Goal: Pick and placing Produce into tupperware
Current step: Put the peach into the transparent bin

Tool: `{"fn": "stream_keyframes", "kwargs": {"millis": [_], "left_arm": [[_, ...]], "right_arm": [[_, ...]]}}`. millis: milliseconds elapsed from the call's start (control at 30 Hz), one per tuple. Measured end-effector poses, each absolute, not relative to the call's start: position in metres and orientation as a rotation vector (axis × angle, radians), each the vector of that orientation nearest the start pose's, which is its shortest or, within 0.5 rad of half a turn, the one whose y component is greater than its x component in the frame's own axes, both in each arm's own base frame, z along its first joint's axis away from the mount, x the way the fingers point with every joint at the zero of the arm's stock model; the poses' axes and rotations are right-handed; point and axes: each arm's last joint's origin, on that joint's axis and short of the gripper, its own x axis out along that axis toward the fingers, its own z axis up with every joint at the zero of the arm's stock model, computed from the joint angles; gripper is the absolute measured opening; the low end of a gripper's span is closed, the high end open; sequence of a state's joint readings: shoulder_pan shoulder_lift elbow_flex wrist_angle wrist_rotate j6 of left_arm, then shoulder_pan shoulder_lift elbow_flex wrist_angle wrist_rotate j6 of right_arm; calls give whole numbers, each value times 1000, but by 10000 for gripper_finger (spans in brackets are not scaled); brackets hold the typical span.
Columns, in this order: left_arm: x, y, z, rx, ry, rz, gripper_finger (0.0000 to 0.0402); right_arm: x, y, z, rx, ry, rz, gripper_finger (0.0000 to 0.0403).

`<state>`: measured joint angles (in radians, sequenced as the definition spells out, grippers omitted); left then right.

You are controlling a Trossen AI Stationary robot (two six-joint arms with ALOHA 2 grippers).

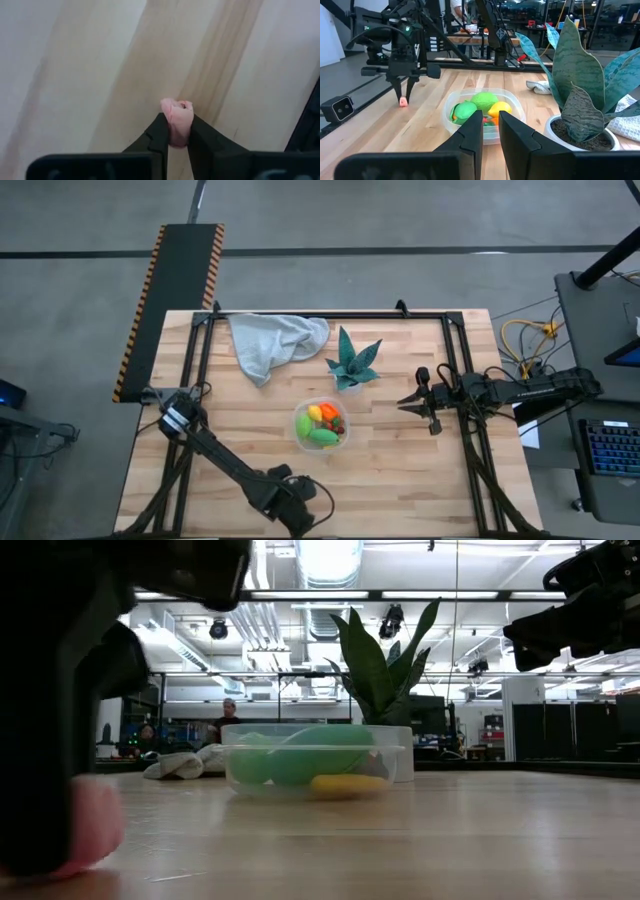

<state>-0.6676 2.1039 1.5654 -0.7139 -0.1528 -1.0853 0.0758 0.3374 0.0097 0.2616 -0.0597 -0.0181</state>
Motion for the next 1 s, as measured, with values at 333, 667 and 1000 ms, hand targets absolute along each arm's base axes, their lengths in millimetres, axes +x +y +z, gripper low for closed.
{"fn": "stream_keyframes", "kwargs": {"millis": [333, 667, 1000], "left_arm": [[342, -231, 212, -402, 1105, 177, 24], [361, -171, 228, -183, 1096, 208, 24], [378, -115, 227, -37, 1141, 245, 24]], "right_arm": [[118, 11, 162, -8, 70, 136, 54], [118, 11, 162, -8, 69, 136, 54], [118, 11, 161, -8, 78, 136, 54]]}}
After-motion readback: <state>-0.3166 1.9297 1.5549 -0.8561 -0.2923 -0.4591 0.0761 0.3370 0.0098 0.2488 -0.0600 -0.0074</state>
